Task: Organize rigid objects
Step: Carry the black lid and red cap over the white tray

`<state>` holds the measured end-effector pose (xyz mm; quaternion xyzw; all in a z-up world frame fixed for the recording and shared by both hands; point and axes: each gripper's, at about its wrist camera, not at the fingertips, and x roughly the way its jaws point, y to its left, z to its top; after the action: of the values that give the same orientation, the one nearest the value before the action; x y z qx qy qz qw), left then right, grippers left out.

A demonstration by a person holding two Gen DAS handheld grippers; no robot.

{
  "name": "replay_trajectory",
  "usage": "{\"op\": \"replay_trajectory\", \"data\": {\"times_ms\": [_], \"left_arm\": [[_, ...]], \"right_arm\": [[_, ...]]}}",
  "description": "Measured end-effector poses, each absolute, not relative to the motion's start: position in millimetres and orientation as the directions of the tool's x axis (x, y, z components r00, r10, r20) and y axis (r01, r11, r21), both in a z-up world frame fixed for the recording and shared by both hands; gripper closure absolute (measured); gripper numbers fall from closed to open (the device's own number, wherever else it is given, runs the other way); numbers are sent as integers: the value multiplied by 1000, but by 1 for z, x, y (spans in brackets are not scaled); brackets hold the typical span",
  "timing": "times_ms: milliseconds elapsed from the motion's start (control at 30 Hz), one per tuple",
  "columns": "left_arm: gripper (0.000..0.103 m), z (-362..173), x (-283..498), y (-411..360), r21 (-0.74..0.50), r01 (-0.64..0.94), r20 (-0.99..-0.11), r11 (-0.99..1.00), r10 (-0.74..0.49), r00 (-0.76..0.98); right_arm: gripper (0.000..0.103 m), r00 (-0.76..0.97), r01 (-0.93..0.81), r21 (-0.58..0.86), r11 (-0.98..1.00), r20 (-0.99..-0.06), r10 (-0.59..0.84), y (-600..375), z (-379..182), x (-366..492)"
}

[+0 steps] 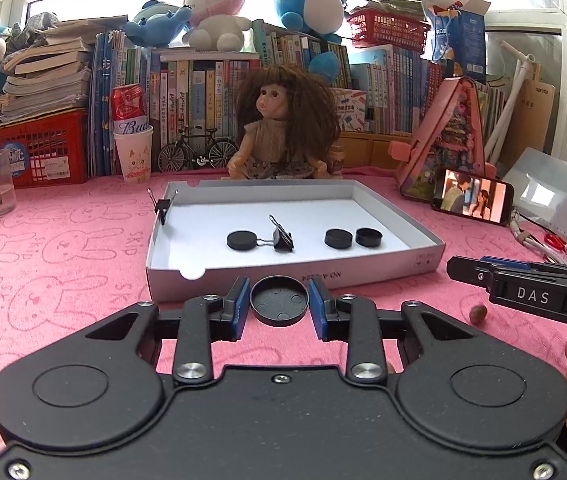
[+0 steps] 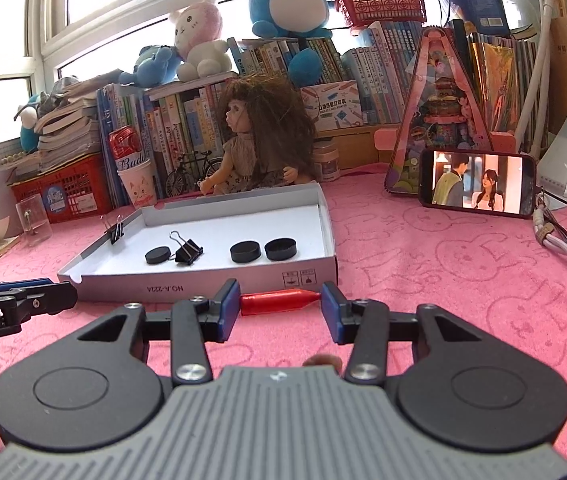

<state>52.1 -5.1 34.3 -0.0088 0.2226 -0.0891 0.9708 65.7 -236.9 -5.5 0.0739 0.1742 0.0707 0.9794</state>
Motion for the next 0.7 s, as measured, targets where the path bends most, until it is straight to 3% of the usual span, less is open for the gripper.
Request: {"op": "replay_trajectory", "data": {"times_ms": [400,700], "left_arm": [[73,52,104,11,-74,123,-416,990,-142,898],[73,45,165,29,-122,65,-507,990,-118,854]], "right_arm": [[54,926,-117,170,978,-338,169,-233,15,104],[53,853,-142,163,976,-481,205,-232,28,162]]}}
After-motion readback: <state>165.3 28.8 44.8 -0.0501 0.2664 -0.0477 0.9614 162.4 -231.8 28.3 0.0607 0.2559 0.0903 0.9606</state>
